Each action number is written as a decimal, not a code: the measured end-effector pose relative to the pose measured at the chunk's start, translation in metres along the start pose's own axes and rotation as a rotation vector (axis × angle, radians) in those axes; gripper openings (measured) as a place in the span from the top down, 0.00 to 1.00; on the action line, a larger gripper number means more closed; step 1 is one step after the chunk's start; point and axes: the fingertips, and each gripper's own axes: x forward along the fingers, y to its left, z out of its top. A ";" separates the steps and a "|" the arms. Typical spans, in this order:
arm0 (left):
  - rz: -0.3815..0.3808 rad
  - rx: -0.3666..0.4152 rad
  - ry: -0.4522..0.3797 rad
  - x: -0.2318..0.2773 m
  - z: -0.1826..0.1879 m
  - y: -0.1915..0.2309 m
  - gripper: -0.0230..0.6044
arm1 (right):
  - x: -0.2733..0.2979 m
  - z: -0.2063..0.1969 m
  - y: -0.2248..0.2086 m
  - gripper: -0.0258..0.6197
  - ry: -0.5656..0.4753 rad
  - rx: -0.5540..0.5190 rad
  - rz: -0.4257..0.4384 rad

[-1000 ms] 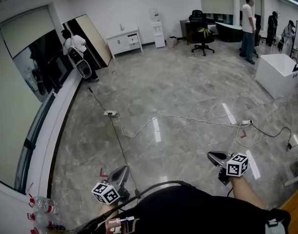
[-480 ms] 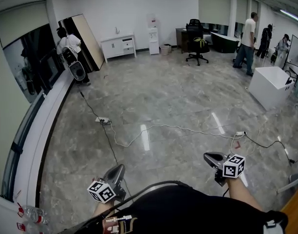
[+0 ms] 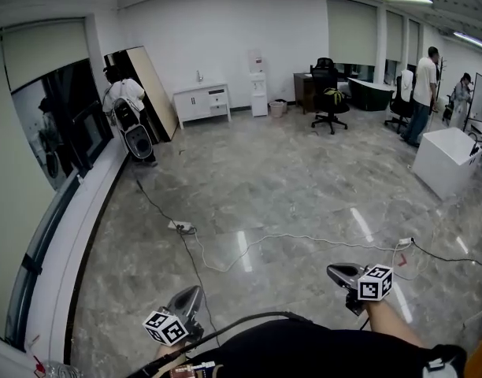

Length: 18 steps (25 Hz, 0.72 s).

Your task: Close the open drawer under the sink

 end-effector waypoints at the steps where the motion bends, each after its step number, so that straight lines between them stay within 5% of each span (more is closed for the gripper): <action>1: 0.011 -0.003 0.002 -0.002 0.001 0.010 0.97 | 0.012 0.001 0.000 0.96 0.008 -0.002 0.011; 10: 0.090 -0.040 -0.007 0.028 0.005 0.069 0.97 | 0.093 0.025 -0.043 0.96 0.058 -0.003 0.078; 18: 0.144 -0.027 -0.049 0.134 0.029 0.081 0.97 | 0.132 0.078 -0.148 0.96 0.067 -0.017 0.143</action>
